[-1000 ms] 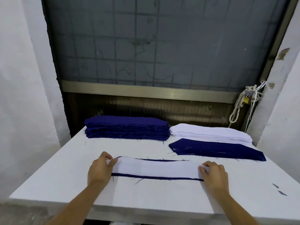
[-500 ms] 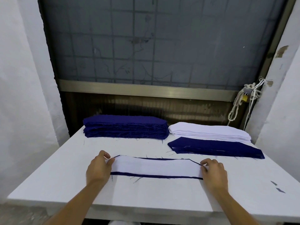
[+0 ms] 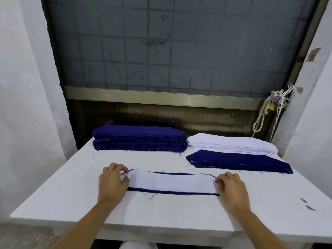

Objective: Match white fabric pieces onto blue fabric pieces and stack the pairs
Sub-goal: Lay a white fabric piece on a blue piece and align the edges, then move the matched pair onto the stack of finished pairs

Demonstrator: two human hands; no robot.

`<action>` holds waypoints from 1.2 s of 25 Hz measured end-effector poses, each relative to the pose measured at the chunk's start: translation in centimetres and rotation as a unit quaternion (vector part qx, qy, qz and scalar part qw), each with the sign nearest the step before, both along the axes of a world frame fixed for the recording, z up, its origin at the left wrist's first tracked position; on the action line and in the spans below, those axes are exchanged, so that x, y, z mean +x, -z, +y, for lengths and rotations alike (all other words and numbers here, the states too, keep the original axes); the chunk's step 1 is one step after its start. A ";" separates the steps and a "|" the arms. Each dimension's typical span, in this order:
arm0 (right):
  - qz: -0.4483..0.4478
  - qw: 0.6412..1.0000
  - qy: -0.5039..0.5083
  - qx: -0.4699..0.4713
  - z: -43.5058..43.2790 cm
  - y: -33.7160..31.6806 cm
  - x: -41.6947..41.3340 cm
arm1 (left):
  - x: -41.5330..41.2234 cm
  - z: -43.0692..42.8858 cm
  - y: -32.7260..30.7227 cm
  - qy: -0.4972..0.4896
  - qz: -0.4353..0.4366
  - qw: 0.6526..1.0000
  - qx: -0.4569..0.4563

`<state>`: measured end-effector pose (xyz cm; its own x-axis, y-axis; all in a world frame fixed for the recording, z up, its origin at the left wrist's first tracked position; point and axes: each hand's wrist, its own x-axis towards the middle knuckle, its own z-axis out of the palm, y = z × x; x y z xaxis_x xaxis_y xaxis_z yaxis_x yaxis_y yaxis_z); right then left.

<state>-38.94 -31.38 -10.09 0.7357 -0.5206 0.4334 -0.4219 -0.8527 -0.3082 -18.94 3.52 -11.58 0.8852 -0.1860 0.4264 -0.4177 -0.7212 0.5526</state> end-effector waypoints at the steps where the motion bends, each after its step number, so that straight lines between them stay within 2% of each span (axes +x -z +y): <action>1: 0.001 1.000 -0.001 0.003 0.1 0.0 0.0 | -0.1 -0.1 0.0 0.029 0.000 1.000 0.006; 3: 0.005 1.000 0.007 0.008 0.0 0.0 0.1 | -0.2 -0.3 0.1 0.066 0.005 0.998 0.018; 9: 0.042 0.998 0.034 -0.025 -0.6 -0.4 0.9 | -0.2 -0.4 0.2 0.064 -0.003 0.997 0.038; 14: -0.038 0.999 0.007 0.001 0.1 -3.0 6.2 | 4.0 -1.2 -3.1 0.071 0.042 0.993 -0.081; 18: -0.039 0.998 -0.047 0.014 1.4 -5.3 13.1 | 10.2 -1.8 -7.5 0.061 0.011 0.995 -0.081; 23: -0.050 0.993 -0.094 0.041 2.0 -7.2 21.9 | 18.3 -1.8 -10.0 0.003 0.023 0.999 -0.029; 30: -0.022 0.992 -0.116 0.037 1.8 -7.5 29.9 | 26.6 0.5 -9.8 -0.059 0.079 0.987 0.127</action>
<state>-9.06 -29.59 -2.58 0.8204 -0.3711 0.4351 -0.2013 -0.8996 -0.3877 7.61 4.03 -1.73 0.9591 -0.1599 0.2338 -0.2446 -0.8836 0.3993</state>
